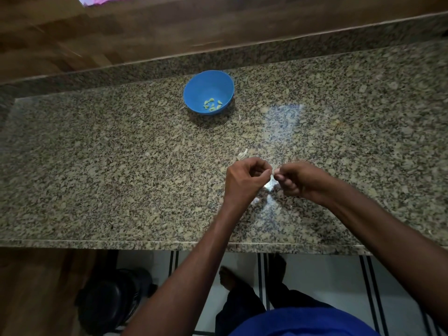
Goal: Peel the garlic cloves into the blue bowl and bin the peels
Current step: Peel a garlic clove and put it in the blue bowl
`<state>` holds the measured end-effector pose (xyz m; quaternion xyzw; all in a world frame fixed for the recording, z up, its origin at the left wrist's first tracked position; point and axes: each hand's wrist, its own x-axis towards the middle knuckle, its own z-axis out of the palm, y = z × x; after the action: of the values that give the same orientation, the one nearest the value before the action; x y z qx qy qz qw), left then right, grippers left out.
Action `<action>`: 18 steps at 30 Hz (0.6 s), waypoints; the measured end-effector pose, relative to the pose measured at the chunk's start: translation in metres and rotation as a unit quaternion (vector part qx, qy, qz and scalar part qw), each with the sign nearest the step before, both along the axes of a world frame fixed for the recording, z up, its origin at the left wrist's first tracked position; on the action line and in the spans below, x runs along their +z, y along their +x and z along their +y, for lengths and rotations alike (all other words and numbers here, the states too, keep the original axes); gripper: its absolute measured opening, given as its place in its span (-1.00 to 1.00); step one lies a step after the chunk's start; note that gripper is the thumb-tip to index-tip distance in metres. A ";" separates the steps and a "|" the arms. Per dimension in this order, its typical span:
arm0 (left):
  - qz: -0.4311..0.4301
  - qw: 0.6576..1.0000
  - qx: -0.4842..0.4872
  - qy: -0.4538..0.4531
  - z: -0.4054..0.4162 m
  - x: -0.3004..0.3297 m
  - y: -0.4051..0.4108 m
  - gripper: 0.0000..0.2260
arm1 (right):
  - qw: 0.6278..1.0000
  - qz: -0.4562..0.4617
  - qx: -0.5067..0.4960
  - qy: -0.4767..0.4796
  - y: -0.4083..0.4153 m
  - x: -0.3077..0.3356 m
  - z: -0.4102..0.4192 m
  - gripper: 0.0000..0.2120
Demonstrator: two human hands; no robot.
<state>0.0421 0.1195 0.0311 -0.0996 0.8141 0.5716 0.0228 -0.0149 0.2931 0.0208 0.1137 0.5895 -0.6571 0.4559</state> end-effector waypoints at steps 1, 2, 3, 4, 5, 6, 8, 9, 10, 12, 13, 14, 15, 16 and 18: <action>0.013 1.000 -0.001 -0.019 0.001 0.001 0.000 -0.98 | 0.999 -0.029 -0.019 -0.019 0.001 -0.001 -0.001 -0.67; 0.020 0.999 -0.001 -0.036 0.002 0.000 0.000 -0.98 | 0.998 -0.040 -0.028 -0.029 0.002 0.000 -0.001 -0.69; 0.018 0.999 0.000 -0.045 0.002 -0.001 0.000 -0.98 | 0.999 -0.021 -0.026 -0.016 0.003 0.001 -0.001 -0.70; 0.005 0.999 0.005 -0.042 0.002 -0.001 0.000 -0.99 | 0.999 0.035 -0.011 0.023 0.005 0.003 -0.001 -0.71; -0.020 0.999 0.013 -0.023 0.002 -0.001 -0.001 -0.98 | 0.989 0.122 0.020 0.080 0.007 0.006 -0.001 -0.72; -0.051 0.998 0.024 0.011 0.001 0.000 -0.002 -0.98 | 0.962 0.222 0.057 0.146 0.010 0.008 -0.002 -0.73; -0.112 0.988 0.048 0.091 -0.001 0.003 -0.005 -0.97 | 0.875 0.394 0.119 0.256 0.012 0.009 -0.004 -0.72; -0.138 0.981 0.059 0.121 -0.001 0.005 -0.007 -0.96 | 0.838 0.445 0.139 0.283 0.014 0.008 -0.006 -0.69; -0.163 0.973 0.069 0.145 -0.002 0.008 -0.009 -0.95 | 0.809 0.482 0.152 0.299 0.017 0.007 -0.007 -0.67; -0.210 0.953 0.093 0.195 -0.003 0.012 -0.012 -0.95 | 0.762 0.543 0.163 0.313 0.021 0.003 -0.010 -0.67; -0.227 0.942 0.106 0.222 -0.003 0.013 -0.013 -0.96 | 0.744 0.566 0.164 0.314 0.023 0.002 -0.009 -0.67; -0.237 0.933 0.115 0.245 -0.003 0.015 -0.013 -0.96 | 0.737 0.579 0.157 0.310 0.023 0.002 -0.009 -0.66; -0.242 0.927 0.117 0.262 -0.003 0.015 -0.013 -0.95 | 0.747 0.575 0.144 0.301 0.023 0.002 -0.007 -0.67; -0.242 0.924 0.113 0.275 -0.004 0.015 -0.012 -0.94 | 0.769 0.557 0.128 0.287 0.021 0.002 -0.004 -0.70; -0.229 0.925 0.097 0.288 -0.005 0.013 -0.008 -0.92 | 0.823 0.495 0.107 0.259 0.018 0.003 0.000 -0.75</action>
<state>0.0339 0.1146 0.0443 -0.2956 0.5731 0.7427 0.1807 0.0035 0.2933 0.0237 -0.1765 0.8927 -0.3956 0.1243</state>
